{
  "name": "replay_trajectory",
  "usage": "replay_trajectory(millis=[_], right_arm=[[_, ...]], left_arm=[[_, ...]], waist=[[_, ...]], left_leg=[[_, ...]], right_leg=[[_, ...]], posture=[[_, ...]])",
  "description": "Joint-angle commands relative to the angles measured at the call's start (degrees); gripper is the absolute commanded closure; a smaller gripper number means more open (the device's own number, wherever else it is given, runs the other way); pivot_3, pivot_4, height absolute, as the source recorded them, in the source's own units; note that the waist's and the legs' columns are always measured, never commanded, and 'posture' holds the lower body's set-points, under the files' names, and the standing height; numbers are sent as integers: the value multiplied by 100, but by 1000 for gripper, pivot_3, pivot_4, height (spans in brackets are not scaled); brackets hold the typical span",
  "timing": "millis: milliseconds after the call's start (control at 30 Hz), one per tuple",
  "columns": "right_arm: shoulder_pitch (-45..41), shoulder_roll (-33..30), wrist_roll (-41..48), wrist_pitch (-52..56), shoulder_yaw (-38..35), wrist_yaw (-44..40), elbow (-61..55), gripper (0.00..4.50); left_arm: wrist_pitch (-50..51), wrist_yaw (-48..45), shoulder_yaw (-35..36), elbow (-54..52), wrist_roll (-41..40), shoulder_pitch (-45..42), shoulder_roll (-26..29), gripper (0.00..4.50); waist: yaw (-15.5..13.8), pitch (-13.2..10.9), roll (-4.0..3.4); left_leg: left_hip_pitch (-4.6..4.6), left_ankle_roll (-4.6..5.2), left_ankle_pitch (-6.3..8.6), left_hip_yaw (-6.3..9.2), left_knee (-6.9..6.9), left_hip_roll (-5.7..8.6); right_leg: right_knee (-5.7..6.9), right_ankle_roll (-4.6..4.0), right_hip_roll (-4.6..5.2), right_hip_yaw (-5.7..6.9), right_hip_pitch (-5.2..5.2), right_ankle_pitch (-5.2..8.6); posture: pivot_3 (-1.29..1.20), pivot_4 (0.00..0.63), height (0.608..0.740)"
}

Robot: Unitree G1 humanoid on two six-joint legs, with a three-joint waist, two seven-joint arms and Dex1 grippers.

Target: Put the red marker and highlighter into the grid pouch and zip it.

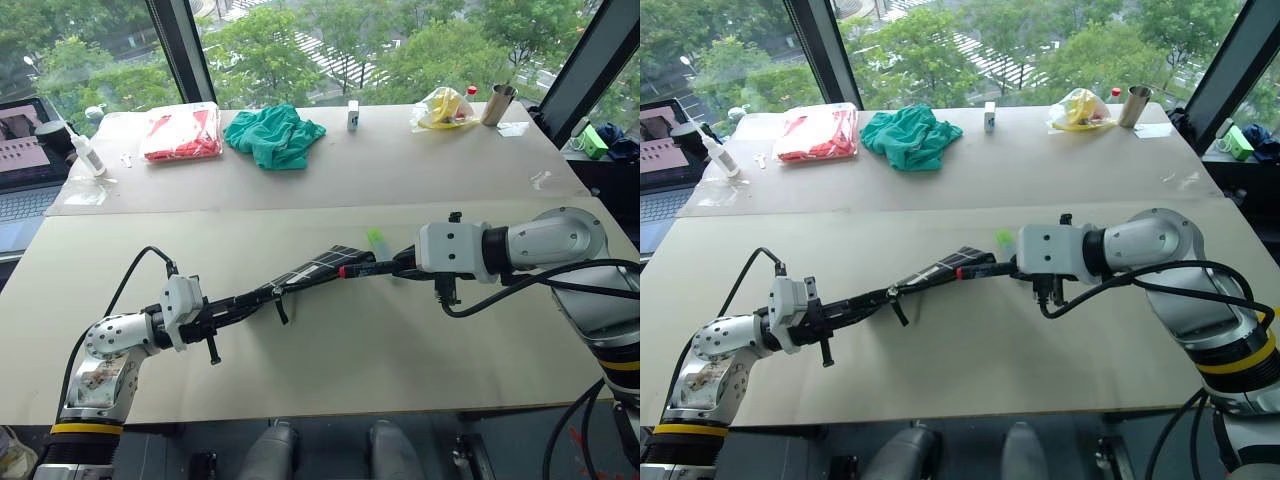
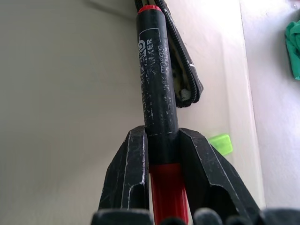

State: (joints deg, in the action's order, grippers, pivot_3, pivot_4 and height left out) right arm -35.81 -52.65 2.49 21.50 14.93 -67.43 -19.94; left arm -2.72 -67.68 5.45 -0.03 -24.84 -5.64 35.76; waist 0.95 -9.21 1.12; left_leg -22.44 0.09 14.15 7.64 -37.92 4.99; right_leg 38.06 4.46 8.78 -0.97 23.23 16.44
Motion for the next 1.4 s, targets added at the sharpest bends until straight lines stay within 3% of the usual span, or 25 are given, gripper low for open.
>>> replay_trajectory(millis=[33, 333, 700, 1100, 1400], right_arm=[[-37, 65, -96, -126, -13, 59, 78, 3911], [-195, 254, -342, -207, 105, 47, 354, 3911], [-72, -134, 430, 142, -529, -383, 72, 3911], [-147, -61, -309, -345, -122, -106, 598, 3911], [-645, 450, -833, -499, 367, 49, 856, 3911]], left_arm=[[-71, 23, 32, -177, -38, 52, 0, 4500], [-90, 23, -6, -249, -7, 136, 21, 4500], [-120, -2, -30, -209, -4, 173, 11, 4500], [-165, -30, -35, -110, 4, 78, 1, 4500], [-193, -53, -46, -96, 20, 83, 10, 4500]], waist=[[-4, 0, 0], [-8, 0, 0], [-12, 0, 0], [-10, 0, 0], [13, 0, 0]], left_leg=[[0, 0, 0, 0, 0, 0], [0, 0, 0, 0, 0, 1], [0, 0, 0, 1, 0, 1], [0, 0, 0, 0, 0, 1], [1, -1, 0, 0, 0, 0]], right_leg=[[0, 0, 0, 0, 0, 0], [0, 0, 0, 0, 1, 0], [-1, 0, 0, 0, -1, 0], [0, 0, 0, 0, 0, 0], [0, 0, 0, 0, 2, 0]], posture=[[0, 150, 740], [0, 150, 740], [0, 150, 740], [0, 150, 740], [0, 150, 740]])
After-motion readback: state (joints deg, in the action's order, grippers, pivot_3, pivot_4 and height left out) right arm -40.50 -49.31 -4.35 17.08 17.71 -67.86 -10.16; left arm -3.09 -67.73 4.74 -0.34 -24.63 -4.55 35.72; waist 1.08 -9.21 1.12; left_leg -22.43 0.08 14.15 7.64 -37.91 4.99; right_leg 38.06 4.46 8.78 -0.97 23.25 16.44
